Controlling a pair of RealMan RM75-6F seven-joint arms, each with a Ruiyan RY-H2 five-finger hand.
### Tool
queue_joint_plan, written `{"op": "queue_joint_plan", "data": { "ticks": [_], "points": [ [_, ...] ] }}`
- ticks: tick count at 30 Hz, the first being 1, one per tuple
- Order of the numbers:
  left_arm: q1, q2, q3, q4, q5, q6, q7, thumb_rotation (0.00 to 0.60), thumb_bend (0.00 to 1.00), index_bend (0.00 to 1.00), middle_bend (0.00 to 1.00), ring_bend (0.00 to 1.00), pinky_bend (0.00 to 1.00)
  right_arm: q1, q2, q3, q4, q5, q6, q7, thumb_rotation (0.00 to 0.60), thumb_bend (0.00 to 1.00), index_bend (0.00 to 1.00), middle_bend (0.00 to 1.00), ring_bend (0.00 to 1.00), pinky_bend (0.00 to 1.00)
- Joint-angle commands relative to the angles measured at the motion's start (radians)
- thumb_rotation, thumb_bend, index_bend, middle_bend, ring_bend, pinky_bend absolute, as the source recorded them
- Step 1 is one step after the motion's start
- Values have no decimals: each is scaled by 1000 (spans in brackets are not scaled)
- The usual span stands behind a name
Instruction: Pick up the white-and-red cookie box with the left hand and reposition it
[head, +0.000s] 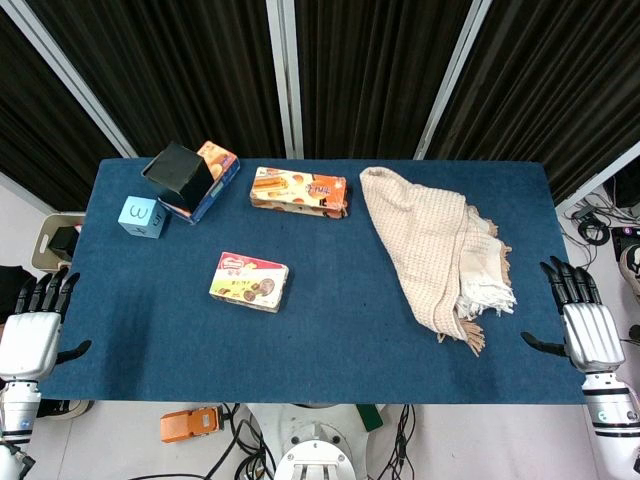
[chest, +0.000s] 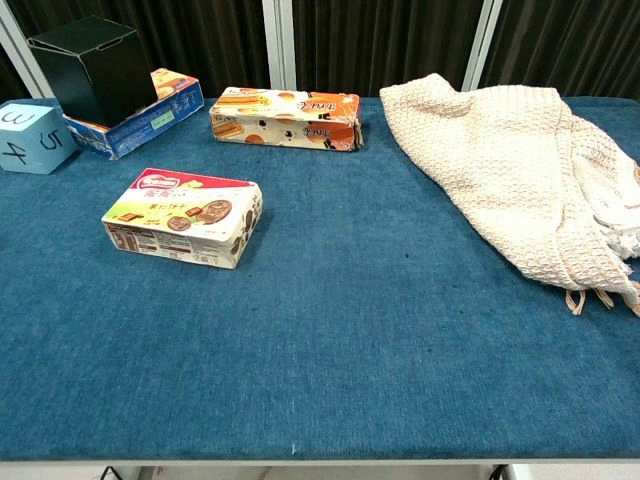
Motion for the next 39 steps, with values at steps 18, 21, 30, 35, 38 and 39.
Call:
{"op": "queue_joint_plan", "data": {
  "ticks": [18,21,30,35,38,39],
  "points": [
    [-268,-31,-100,-269,77,-300,336,600,0,0,0,0,0,5,12,-2,-2,-10,2,0,600,147,0,44,0,0],
    [-357,-90,-134,-297,3,-416,455,600,0,0,0,0,0,6,12,-2,1,-7,0,4,600,147,0,44,0,0],
    [-567,-293,-221,-250,-370,-558,729,600,0,0,0,0,0,9,11,-3,17,4,-14,18,600,147,0,44,0,0],
    [-664,-369,-236,-211,-619,-540,847,600,0,0,0,0,0,9,5,-3,32,12,-19,32,600,147,0,44,0,0],
    [-714,-408,-240,-170,-710,-530,877,600,0,0,0,0,0,9,2,-4,40,14,-21,40,600,147,0,44,0,0],
    [-730,-420,-240,-153,-739,-528,887,600,0,0,0,0,0,9,1,-4,43,14,-22,43,600,147,0,44,0,0]
  ]
}}
